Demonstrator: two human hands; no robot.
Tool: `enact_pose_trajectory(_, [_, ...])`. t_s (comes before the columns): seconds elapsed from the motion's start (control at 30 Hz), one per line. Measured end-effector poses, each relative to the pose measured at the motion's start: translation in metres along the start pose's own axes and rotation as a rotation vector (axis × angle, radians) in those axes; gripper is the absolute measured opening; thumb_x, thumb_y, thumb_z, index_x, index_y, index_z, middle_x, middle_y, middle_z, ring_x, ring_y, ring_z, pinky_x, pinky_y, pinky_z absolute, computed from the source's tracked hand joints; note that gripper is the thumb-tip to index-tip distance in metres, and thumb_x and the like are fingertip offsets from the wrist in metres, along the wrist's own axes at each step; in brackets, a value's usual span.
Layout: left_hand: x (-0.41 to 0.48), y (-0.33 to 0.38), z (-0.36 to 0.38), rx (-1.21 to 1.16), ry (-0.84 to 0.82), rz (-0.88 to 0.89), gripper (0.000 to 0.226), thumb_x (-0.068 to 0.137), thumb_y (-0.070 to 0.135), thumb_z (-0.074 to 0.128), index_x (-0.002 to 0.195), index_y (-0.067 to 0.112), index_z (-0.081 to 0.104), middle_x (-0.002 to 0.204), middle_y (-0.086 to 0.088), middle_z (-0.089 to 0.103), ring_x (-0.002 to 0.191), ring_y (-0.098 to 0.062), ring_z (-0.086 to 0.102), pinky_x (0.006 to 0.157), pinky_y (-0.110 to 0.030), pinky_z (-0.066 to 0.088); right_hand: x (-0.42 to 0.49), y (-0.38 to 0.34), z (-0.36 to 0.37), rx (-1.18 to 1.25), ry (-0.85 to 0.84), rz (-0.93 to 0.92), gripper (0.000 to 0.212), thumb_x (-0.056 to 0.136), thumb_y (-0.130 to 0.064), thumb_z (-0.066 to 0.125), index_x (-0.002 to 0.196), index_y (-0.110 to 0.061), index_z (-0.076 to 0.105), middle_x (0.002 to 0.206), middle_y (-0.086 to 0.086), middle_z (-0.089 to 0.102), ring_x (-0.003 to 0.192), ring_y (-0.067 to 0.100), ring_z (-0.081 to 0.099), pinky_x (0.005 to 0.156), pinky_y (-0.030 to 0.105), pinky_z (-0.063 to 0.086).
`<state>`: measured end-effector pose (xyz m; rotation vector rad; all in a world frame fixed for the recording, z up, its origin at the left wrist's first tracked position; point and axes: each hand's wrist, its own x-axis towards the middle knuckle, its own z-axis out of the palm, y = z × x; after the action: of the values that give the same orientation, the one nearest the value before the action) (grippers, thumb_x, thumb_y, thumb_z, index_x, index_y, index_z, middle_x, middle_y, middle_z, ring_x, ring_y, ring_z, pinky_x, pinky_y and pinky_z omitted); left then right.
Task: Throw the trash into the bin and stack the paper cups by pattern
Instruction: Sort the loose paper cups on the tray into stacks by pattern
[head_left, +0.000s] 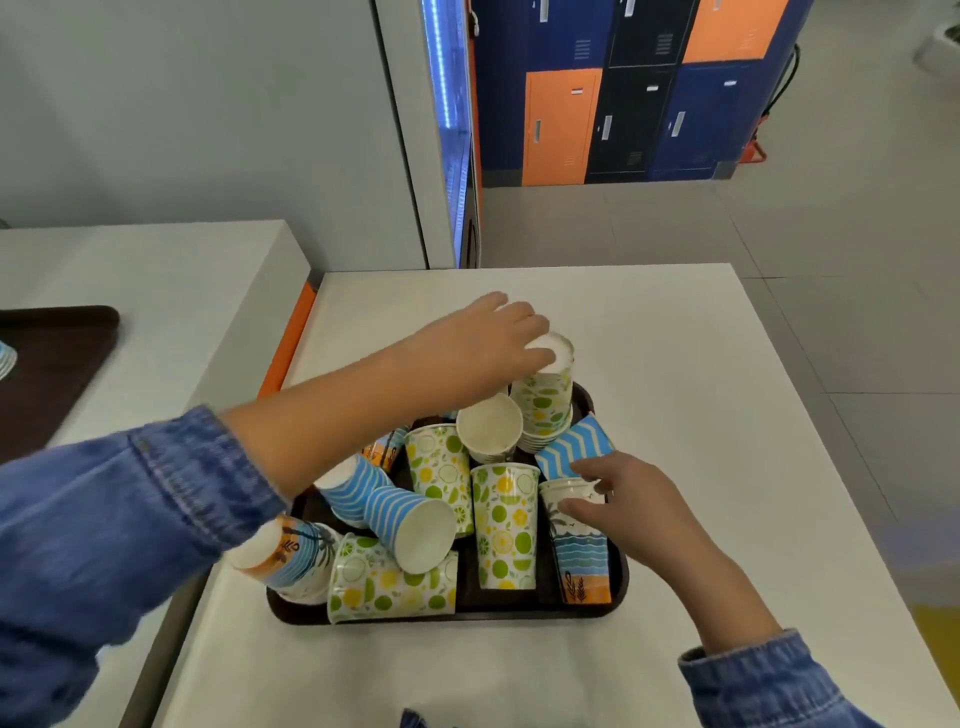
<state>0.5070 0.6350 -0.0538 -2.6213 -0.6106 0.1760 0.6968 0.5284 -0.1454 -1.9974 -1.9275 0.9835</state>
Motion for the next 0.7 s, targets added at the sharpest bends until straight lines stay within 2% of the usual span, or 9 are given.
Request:
enact_pose_trajectory(0.03, [-0.022,0.002,-0.002,-0.1,-0.023,-0.05,0.056,0.064,0.017,0.079,0.117,0.015,0.061,0.119,-0.012,0.058,0.109,-0.031,0.056,0.088,-0.044,0.046,0.0,-0.001,0.003,0.016,0.008,-0.004,0.047,0.083,-0.037,0.068,0.127,-0.027,0.058,0.122,-0.006,0.059,0.101,0.009,0.057,0.08,0.019,0.039])
enact_pose_trajectory(0.1, [-0.067,0.018,0.006,-0.234,-0.248,-0.14,0.058,0.072,0.031,0.073,0.126,0.021,0.054,0.127,-0.004,0.051,0.119,-0.025,0.046,0.096,-0.039,0.037,0.0,-0.003,0.007,0.022,0.03,-0.03,0.04,0.084,-0.035,0.068,0.123,-0.029,0.06,0.114,-0.008,0.06,0.093,0.007,0.055,0.077,0.018,0.038])
enact_pose_trajectory(0.17, [-0.103,0.044,0.02,-0.227,-0.45,-0.151,0.069,0.072,0.035,0.073,0.133,0.021,0.044,0.134,-0.003,0.043,0.127,-0.024,0.036,0.106,-0.042,0.026,0.001,-0.006,0.012,0.016,0.05,-0.074,0.034,0.084,-0.033,0.067,0.118,-0.031,0.063,0.104,-0.012,0.057,0.087,0.005,0.053,0.071,0.016,0.036])
enact_pose_trajectory(0.23, [-0.122,0.063,0.038,-0.205,-0.576,-0.156,0.081,0.07,0.031,0.075,0.139,0.019,0.033,0.138,-0.006,0.037,0.132,-0.027,0.029,0.111,-0.048,0.017,0.0,-0.008,0.016,0.009,0.074,-0.108,0.029,0.085,-0.03,0.067,0.113,-0.03,0.065,0.097,-0.013,0.054,0.084,0.004,0.053,0.068,0.014,0.035])
enact_pose_trajectory(0.3, [-0.129,0.072,0.056,-0.222,-0.586,-0.184,0.085,0.069,0.024,0.075,0.14,0.016,0.028,0.138,-0.007,0.037,0.131,-0.028,0.029,0.111,-0.048,0.015,-0.001,-0.006,0.018,0.018,0.135,-0.124,0.024,0.085,-0.026,0.068,0.108,-0.029,0.067,0.093,-0.013,0.056,0.081,0.002,0.053,0.066,0.01,0.034])
enact_pose_trajectory(0.37, [-0.132,0.074,0.068,-0.228,-0.539,-0.21,0.082,0.067,0.021,0.075,0.137,0.015,0.032,0.134,-0.006,0.042,0.127,-0.027,0.034,0.11,-0.047,0.017,-0.003,0.0,0.018,0.047,0.241,-0.128,0.021,0.083,-0.018,0.069,0.103,-0.025,0.069,0.088,-0.013,0.057,0.076,-0.001,0.052,0.065,0.007,0.034])
enact_pose_trajectory(0.5, [-0.131,0.075,0.079,-0.254,-0.472,-0.233,0.072,0.066,0.03,0.077,0.128,0.015,0.045,0.124,-0.004,0.049,0.12,-0.025,0.039,0.108,-0.046,0.02,-0.007,0.015,0.01,0.129,0.419,-0.077,0.019,0.081,-0.009,0.07,0.094,-0.024,0.069,0.082,-0.008,0.059,0.074,-0.001,0.054,0.062,0.011,0.036])
enact_pose_trajectory(0.63, [-0.129,0.074,0.081,-0.293,-0.388,-0.245,0.058,0.066,0.034,0.073,0.119,0.019,0.054,0.113,0.0,0.054,0.111,-0.024,0.047,0.098,-0.041,0.028,-0.009,0.022,0.012,0.174,0.441,-0.073,0.02,0.081,-0.008,0.07,0.092,-0.025,0.068,0.081,-0.012,0.06,0.076,0.003,0.057,0.062,0.013,0.037])
enact_pose_trajectory(0.7, [-0.127,0.071,0.073,-0.37,-0.365,-0.295,0.053,0.067,0.035,0.07,0.117,0.021,0.054,0.112,0.003,0.055,0.112,-0.021,0.046,0.097,-0.038,0.026,-0.009,0.021,0.015,0.18,0.432,-0.122,0.021,0.081,-0.007,0.07,0.094,-0.023,0.069,0.083,-0.011,0.061,0.078,0.003,0.058,0.065,0.012,0.038])
